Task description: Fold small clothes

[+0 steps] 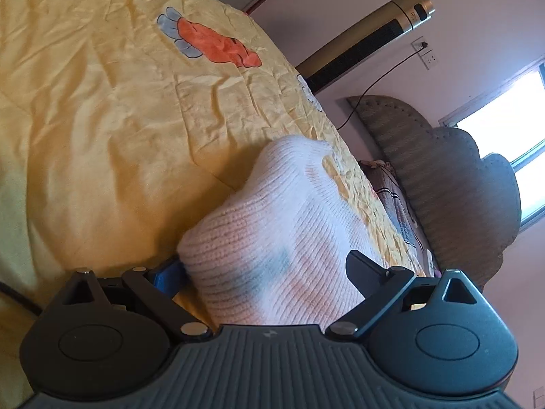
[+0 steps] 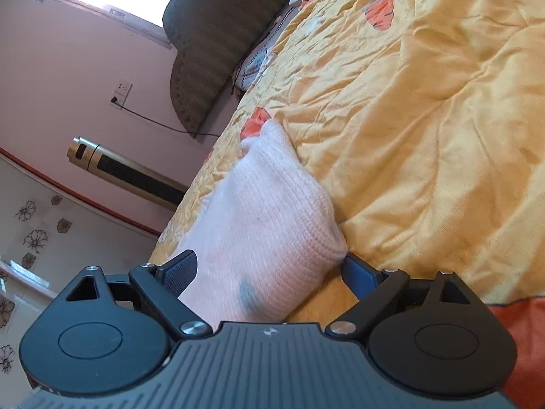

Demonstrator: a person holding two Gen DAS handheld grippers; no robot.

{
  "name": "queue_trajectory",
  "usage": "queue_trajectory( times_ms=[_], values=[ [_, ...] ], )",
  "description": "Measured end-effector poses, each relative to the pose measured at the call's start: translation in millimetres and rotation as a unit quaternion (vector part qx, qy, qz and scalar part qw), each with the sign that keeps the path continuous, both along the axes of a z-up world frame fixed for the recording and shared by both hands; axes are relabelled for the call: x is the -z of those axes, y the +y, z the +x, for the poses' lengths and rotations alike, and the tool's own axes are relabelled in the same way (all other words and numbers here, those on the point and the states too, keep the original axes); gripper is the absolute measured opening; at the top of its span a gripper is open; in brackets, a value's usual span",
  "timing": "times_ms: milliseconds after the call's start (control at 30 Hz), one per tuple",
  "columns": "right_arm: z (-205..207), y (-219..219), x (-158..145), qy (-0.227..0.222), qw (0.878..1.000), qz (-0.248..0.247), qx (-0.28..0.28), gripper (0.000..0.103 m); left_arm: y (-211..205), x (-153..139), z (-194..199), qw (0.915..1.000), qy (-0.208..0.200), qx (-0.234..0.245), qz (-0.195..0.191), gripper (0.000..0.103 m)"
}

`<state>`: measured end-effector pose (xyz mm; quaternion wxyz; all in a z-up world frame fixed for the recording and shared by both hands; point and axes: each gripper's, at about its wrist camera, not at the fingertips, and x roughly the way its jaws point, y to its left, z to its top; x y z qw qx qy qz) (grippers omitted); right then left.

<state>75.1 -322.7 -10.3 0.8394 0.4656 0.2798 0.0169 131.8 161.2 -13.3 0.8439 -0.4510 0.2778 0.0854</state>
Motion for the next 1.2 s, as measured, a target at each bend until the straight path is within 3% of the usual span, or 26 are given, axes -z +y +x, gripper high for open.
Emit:
queue_trajectory(
  times_ms=[67,200,267,300,333,367,400,467,600,800,933,1067,1200],
  values=[
    [12.3,6.1,-0.6,0.008,1.000,-0.011,0.003,0.094,-5.1,-1.3,4.8,0.9999,0.000,-0.002,0.010,0.103],
    [27.1,16.5,-0.6,0.005,0.999,-0.028,0.021,0.096,-14.6,-2.1,14.9,0.9991,-0.004,0.010,0.042,0.103],
    [31.7,22.0,-0.2,0.002,0.999,-0.047,0.025,0.088,-22.8,-6.5,19.7,0.9964,0.013,0.022,0.080,0.100],
    [35.2,25.9,-1.7,0.008,0.998,-0.067,0.019,0.083,-27.4,-9.1,21.4,0.9938,0.028,0.019,0.105,0.074],
    [38.3,28.4,-2.5,0.016,0.996,-0.084,0.013,0.065,-32.1,-11.1,23.4,0.9884,0.056,0.014,0.140,0.048],
    [40.5,27.7,-1.3,0.033,0.995,-0.091,0.015,0.032,-30.2,-9.5,25.7,0.9884,0.061,0.020,0.137,0.035],
    [41.3,23.3,2.9,0.042,0.996,-0.074,0.017,0.032,-25.5,-8.3,25.1,0.9911,0.057,0.018,0.119,0.031],
    [39.5,15.2,8.2,0.037,0.998,-0.038,0.021,0.031,-19.7,-9.9,23.7,0.9927,0.058,0.024,0.103,0.029],
    [38.9,9.5,6.9,0.030,0.999,-0.005,0.024,0.029,-21.1,-28.9,20.5,0.9903,0.050,0.042,0.123,0.026],
    [34.2,4.8,-25.3,-0.016,1.000,0.021,0.011,0.024,-16.9,-67.0,0.5,0.9941,0.017,0.073,0.078,0.025],
    [15.0,-2.9,-41.8,-0.035,0.998,0.048,0.001,0.023,-16.2,-84.5,-35.9,0.9920,0.003,0.098,0.080,0.025],
    [-26.3,-12.3,-49.7,-0.043,0.997,0.057,-0.022,0.023,-3.7,-75.1,-83.9,0.9912,0.023,0.107,0.074,0.025],
    [-78.6,-17.7,-35.7,-0.009,0.997,0.068,-0.035,0.023,7.1,-39.8,-118.2,0.9897,0.070,0.110,0.058,0.025]
  ],
)
